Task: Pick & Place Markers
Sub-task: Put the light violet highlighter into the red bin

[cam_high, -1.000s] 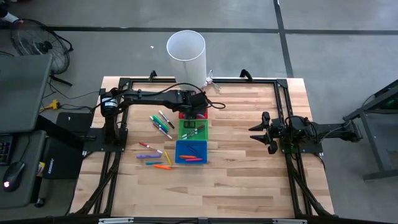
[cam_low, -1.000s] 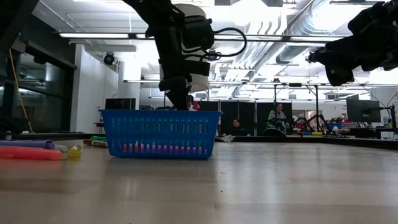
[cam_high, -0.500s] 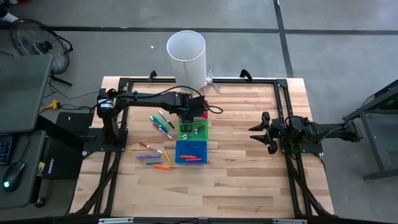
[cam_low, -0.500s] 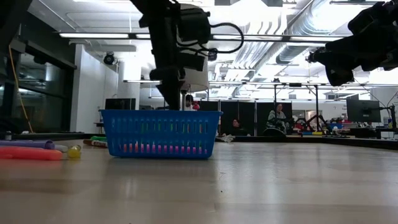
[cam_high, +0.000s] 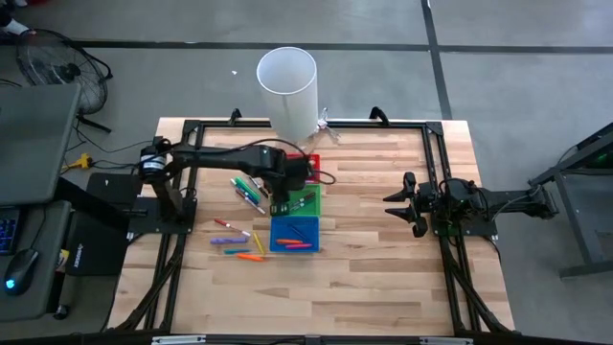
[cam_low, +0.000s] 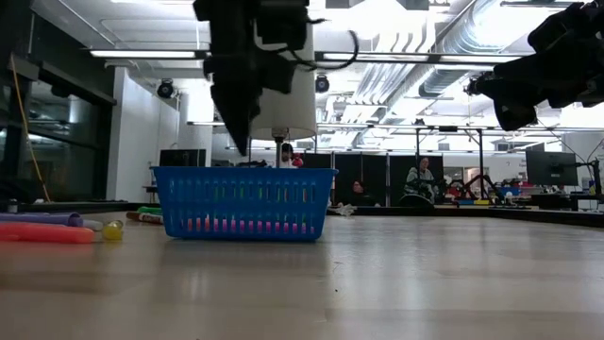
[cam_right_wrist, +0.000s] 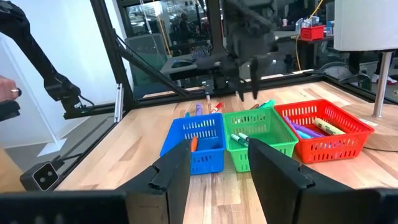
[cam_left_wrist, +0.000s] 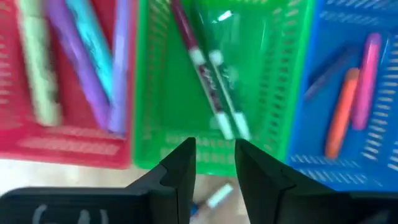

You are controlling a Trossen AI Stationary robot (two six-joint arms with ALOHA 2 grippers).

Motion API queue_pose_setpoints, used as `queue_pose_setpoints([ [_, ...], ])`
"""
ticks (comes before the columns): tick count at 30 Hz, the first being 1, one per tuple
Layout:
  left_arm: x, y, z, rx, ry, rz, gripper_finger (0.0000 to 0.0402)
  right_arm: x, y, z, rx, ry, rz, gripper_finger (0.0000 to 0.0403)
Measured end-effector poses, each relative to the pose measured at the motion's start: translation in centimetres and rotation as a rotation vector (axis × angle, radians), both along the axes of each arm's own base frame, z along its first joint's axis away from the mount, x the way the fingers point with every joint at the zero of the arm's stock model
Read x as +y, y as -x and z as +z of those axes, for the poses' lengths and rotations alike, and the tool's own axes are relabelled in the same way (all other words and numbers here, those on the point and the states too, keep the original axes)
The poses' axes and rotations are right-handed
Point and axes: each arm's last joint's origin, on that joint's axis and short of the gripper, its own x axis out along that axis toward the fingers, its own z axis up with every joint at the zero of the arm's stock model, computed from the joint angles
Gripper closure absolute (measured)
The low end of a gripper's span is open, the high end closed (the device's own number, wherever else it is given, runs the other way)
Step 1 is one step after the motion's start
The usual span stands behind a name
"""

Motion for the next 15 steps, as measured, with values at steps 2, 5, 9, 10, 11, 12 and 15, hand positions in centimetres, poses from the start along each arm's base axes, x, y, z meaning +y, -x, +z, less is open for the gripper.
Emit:
queue_pose_setpoints([
  [2,-0.4,0.9,-0.1,0.030,0.025,0.034,0.0294,0.0,0.0,0.0,0.000,0.002,0.000,0.0253],
  [5,-0.9,1.6,-0.5,0.009,0.055,0.076,0.0294,0.0,0.0,0.0,0.000,0.000,0.000,0.0253],
  [9,-2.1,3.5,-0.3,-0.016,0.116,0.116,0.0294,0.0,0.0,0.0,0.000,0.000,0.000,0.0253],
  [10,-2.4,4.4,-0.5,0.005,0.114,0.116,0.0294,0.0,0.0,0.0,0.001,0.000,0.000,0.0253],
  [11,-2.8,5.5,-0.6,0.051,0.117,0.122,0.0294,0.0,0.0,0.0,0.000,0.001,0.000,0.0253],
  [12,-3.2,6.0,-0.6,0.039,0.120,0.121,0.0294,0.0,0.0,0.0,-0.001,0.002,0.000,0.0253],
  [15,-4.2,7.9,-0.8,0.019,0.127,0.126,0.0294,0.0,0.0,0.0,0.005,0.000,0.000,0.0253],
])
